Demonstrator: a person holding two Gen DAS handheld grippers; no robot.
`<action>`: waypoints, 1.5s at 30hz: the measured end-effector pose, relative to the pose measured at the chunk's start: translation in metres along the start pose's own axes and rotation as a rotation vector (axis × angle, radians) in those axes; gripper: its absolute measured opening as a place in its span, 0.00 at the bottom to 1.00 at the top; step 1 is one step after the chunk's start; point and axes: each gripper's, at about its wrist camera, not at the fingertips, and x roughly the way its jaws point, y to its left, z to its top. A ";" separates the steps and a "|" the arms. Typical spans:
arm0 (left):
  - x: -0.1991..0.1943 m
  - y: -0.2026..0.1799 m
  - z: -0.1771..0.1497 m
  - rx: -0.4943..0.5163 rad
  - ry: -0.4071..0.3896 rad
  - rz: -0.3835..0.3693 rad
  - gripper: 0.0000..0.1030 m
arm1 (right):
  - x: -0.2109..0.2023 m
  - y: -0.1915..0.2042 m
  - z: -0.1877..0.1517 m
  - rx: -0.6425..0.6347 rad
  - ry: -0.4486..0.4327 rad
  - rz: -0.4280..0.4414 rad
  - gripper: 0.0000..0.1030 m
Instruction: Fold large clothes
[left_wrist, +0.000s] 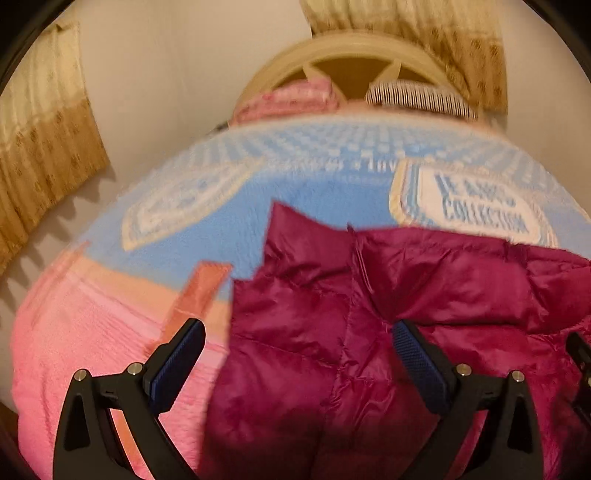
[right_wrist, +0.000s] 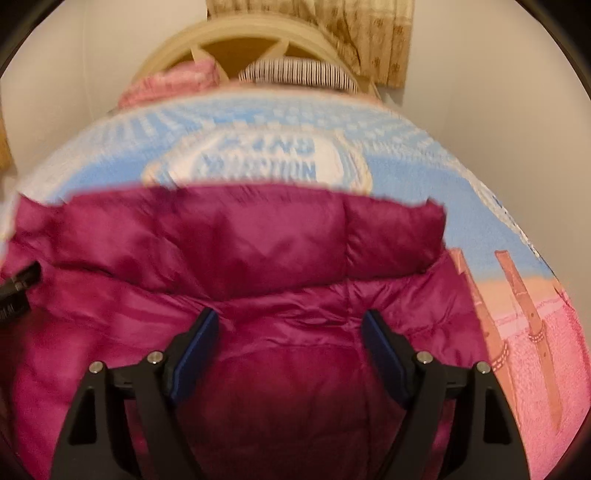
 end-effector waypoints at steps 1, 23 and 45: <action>-0.003 -0.001 -0.001 0.005 -0.012 0.010 0.99 | -0.007 0.004 0.001 0.002 -0.024 0.010 0.80; 0.008 -0.009 -0.024 0.007 0.063 0.024 0.99 | 0.025 0.048 -0.014 -0.075 0.056 0.010 0.81; -0.059 0.050 -0.072 -0.062 0.002 0.019 0.99 | -0.063 0.051 -0.073 -0.117 -0.051 0.045 0.88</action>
